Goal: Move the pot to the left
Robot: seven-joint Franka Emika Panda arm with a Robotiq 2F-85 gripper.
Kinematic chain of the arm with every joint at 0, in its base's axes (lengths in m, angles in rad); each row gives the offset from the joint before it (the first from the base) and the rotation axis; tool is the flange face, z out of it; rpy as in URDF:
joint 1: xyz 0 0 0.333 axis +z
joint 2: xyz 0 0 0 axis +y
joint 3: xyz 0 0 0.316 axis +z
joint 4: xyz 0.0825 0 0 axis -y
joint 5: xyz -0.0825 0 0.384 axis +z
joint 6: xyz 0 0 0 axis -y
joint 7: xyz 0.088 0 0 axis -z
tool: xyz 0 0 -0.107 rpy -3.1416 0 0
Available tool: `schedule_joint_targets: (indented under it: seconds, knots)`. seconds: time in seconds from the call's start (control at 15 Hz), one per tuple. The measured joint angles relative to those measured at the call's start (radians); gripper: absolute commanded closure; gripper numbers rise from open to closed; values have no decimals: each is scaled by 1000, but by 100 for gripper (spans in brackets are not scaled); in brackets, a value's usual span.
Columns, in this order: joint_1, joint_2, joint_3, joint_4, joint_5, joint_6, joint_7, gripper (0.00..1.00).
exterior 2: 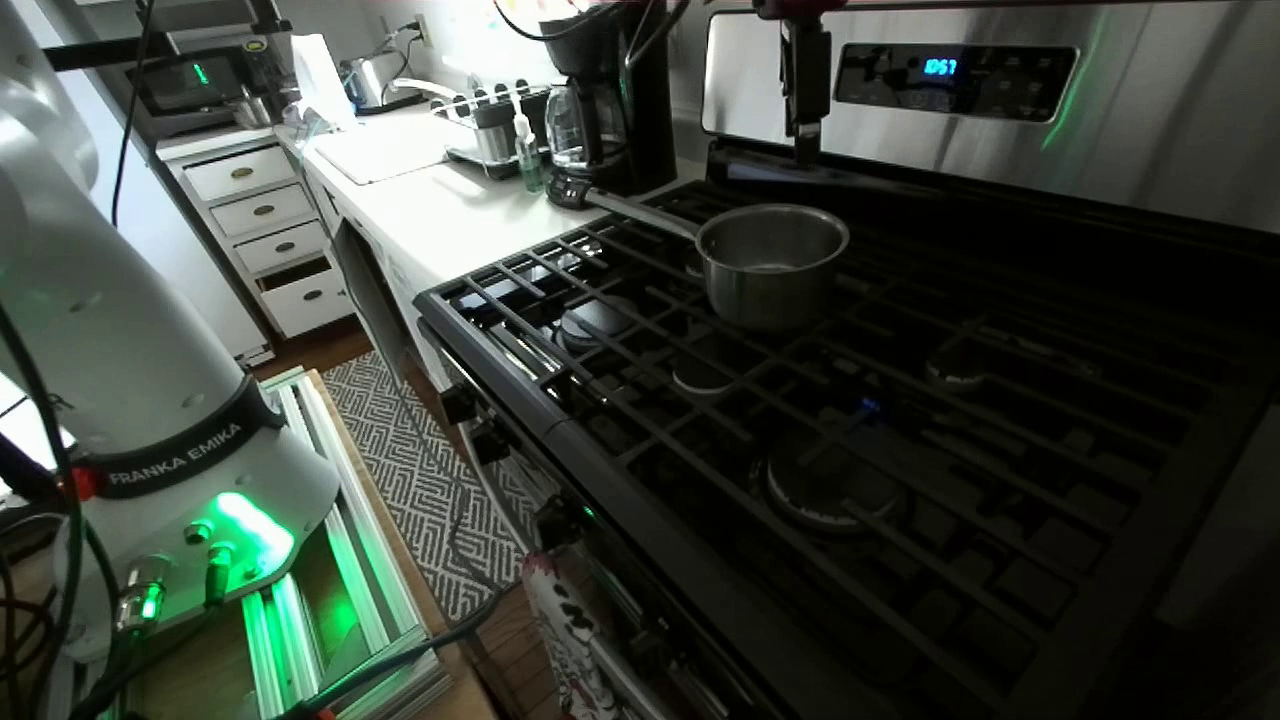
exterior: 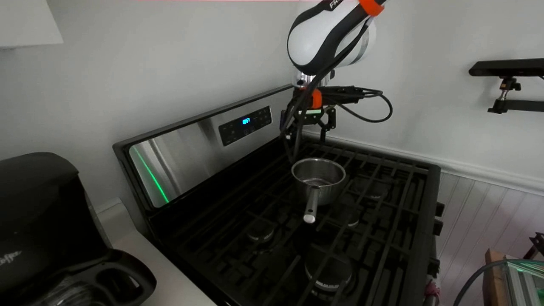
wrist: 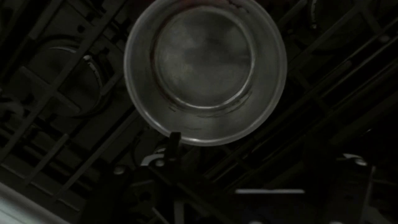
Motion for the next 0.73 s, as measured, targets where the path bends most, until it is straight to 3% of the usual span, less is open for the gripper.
schedule_joint_targets:
  seconds: [0.4, 0.73]
  knots:
    - [-38, -118, -7, -11, -90, -135, 5, 0]
    - [-51, -147, -4, -13, -96, -162, 5, 0]
